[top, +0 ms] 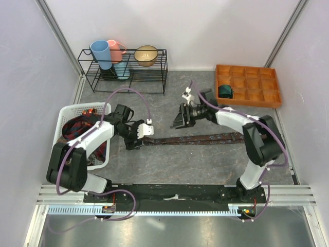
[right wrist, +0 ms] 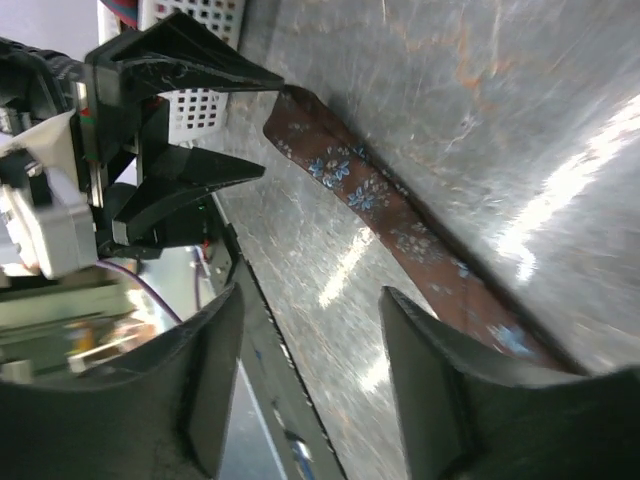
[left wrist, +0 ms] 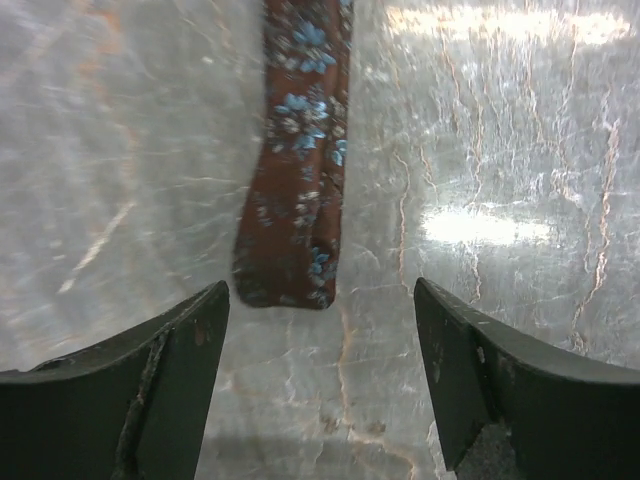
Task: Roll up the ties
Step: Roll the tie at the center of the board.
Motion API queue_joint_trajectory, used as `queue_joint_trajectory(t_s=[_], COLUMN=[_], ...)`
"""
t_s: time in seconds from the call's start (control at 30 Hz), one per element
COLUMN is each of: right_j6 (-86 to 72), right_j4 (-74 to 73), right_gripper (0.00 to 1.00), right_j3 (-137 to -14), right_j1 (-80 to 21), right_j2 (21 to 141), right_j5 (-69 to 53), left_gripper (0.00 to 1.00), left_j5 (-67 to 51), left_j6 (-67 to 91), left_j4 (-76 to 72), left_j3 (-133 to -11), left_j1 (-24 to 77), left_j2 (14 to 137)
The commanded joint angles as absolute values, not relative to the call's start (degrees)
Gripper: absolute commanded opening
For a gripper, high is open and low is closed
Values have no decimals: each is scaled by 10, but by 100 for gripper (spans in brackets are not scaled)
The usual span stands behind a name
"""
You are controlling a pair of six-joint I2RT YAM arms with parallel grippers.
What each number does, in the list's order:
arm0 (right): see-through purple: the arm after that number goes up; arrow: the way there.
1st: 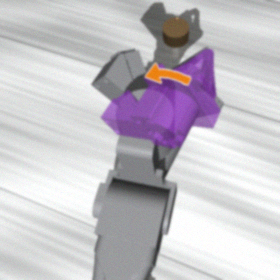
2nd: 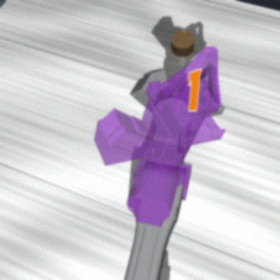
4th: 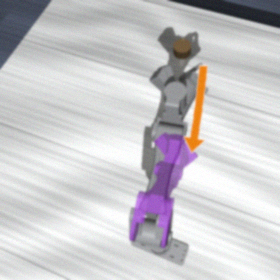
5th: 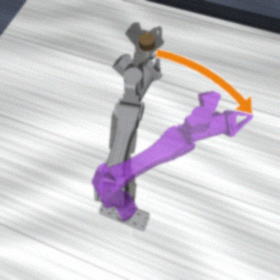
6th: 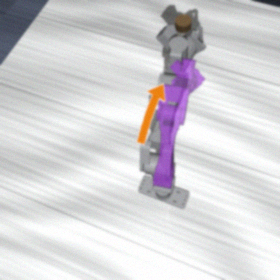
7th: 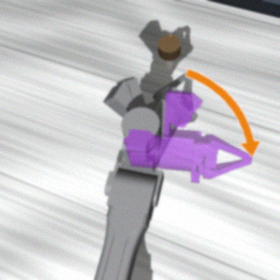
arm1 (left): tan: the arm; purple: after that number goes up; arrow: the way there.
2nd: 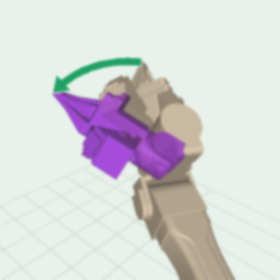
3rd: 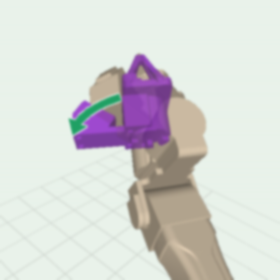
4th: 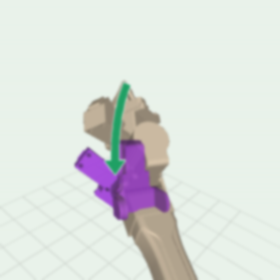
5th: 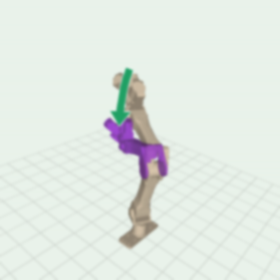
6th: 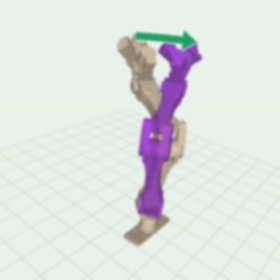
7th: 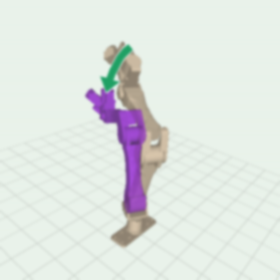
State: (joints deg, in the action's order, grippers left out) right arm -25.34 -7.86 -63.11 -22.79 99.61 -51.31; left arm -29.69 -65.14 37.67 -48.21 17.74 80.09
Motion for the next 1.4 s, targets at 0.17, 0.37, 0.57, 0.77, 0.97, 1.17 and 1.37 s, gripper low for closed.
queue_joint_trajectory(t_s=[0.17,0.37,0.57,0.77,0.97,1.17,1.37], right_j6=[-438,-466,-418,-374,-350,-344,-344], right_j4=[157,193,136,94,62,47,41], right_gripper=[30,21,19,16,14,14,14], right_j3=[-620,-617,-615,-622,-634,-642,-649], right_j1=[-315,-323,-323,-323,-323,-323,-323], right_j2=[1131,1171,1197,1217,1221,1225,1217], right_j5=[-511,-519,-494,-475,-455,-452,-454], left_gripper=[79,75,69,53,46,43,42], left_j5=[-288,-286,-283,-293,-331,-353,-348], left_j6=[-670,-671,-671,-662,-650,-600,-517], left_j4=[361,362,360,368,402,396,333], left_j3=[-503,-504,-497,-511,-542,-575,-588], left_j1=[178,178,177,178,181,235,294], left_j2=[883,894,890,870,840,837,875])
